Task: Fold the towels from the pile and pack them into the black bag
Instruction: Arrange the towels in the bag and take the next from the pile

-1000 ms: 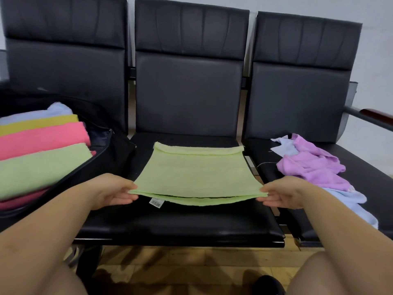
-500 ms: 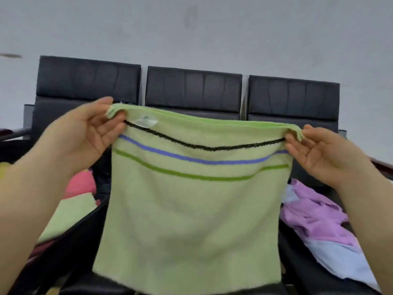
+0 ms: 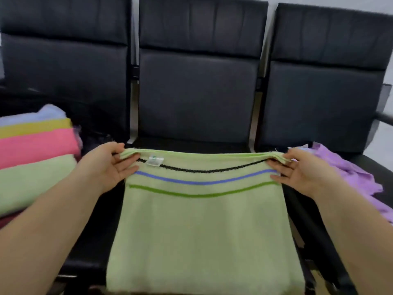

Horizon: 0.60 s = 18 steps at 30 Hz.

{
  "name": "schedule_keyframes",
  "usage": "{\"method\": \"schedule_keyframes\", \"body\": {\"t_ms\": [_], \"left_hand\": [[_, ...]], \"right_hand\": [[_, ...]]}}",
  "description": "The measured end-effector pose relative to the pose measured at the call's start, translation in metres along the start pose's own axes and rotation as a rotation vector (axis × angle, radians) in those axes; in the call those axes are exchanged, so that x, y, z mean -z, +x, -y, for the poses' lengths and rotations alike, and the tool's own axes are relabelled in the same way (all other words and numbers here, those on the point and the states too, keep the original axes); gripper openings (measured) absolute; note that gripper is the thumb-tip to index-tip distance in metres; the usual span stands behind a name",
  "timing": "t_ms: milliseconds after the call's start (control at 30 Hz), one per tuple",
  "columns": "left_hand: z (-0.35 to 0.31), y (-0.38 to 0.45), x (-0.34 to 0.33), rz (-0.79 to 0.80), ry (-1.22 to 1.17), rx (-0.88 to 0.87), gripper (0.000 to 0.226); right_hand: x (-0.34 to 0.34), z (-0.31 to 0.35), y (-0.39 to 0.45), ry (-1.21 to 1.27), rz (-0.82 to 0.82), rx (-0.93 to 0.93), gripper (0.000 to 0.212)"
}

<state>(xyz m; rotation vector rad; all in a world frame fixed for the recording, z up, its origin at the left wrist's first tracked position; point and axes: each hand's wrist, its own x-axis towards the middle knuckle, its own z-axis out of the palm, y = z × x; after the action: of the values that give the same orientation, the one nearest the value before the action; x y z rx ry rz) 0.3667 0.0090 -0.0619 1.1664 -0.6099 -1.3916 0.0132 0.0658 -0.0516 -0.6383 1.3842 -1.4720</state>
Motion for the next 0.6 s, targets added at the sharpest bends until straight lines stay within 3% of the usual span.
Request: {"method": "schedule_keyframes", "body": {"t_ms": [267,600], "left_hand": [[0.005,0.048,-0.015,0.027,0.048,-0.017,0.015],[0.007,0.041,-0.005,0.068,0.220,-0.045,0.017]], "right_hand": [[-0.019,-0.016,0.049,0.047,-0.051,0.033,0.021],[0.002,-0.018,0.045,-0.050,0.028,0.032,0.018]]}}
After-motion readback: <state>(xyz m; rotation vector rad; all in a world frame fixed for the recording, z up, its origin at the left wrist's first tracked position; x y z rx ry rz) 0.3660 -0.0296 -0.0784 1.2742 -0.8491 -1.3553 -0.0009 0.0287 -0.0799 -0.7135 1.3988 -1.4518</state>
